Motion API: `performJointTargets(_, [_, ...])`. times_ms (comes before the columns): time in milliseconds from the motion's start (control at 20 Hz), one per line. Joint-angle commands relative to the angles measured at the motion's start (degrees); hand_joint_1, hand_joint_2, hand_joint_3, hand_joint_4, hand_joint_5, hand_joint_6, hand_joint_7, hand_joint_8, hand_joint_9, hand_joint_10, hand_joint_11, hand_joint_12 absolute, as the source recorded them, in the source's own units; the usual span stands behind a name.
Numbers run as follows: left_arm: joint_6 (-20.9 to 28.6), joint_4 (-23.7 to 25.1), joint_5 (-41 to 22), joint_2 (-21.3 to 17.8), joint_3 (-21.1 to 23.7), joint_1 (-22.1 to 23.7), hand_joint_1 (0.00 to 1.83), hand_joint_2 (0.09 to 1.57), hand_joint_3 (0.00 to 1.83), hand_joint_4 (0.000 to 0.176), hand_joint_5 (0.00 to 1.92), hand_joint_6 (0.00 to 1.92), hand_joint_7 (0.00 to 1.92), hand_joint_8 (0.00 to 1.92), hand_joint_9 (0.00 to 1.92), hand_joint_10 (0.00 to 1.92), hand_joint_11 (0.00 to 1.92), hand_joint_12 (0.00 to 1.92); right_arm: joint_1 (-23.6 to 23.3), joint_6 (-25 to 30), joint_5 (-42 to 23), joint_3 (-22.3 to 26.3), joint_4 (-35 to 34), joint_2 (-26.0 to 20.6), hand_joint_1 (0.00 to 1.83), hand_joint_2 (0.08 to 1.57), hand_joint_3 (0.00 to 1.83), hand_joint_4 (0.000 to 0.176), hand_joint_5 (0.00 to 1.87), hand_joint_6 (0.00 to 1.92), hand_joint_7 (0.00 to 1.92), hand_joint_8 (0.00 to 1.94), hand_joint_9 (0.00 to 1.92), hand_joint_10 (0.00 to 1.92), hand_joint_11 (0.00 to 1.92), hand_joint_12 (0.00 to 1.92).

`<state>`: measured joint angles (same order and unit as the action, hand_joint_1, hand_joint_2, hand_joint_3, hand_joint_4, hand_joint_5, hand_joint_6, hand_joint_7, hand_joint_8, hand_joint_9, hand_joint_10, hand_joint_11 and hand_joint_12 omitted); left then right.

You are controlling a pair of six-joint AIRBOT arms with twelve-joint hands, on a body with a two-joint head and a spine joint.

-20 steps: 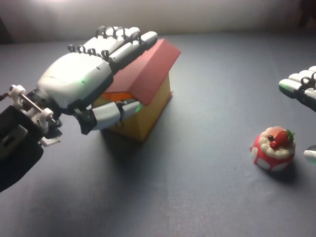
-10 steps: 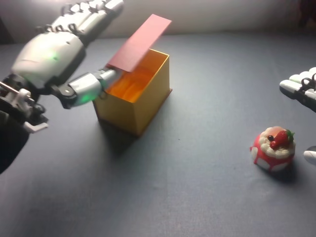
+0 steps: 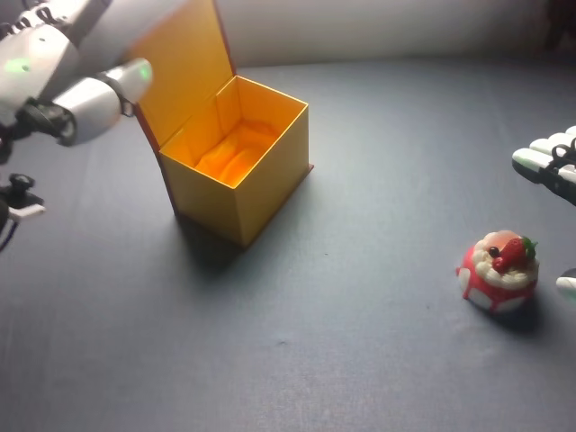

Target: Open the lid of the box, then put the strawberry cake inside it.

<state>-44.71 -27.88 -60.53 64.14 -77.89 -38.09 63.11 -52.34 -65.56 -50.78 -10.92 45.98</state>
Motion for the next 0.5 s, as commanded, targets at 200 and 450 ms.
performJointTargets(200, [0.32, -0.79, -2.66, -2.50, -0.74, -0.79, 0.54, 1.42, 0.00, 0.140, 0.00, 0.00, 0.00, 0.00, 0.00, 0.00, 0.00, 0.00, -0.24, 1.18, -7.33, -0.56, -0.28, 0.19, 0.57, 1.30, 0.00, 0.000, 0.00, 0.00, 0.00, 0.00, 0.00, 0.00, 0.00, 0.00])
performJointTargets(450, [-0.47, 8.62, -5.12, -5.87, 4.34, -3.31, 0.74, 1.36, 0.00, 0.170, 0.00, 0.00, 0.00, 0.00, 0.00, 0.00, 0.00, 0.00, -0.38, 1.74, -7.30, -0.72, 0.11, 0.18, 0.57, 1.32, 0.00, 0.000, 0.00, 0.00, 0.00, 0.00, 0.00, 0.00, 0.00, 0.00])
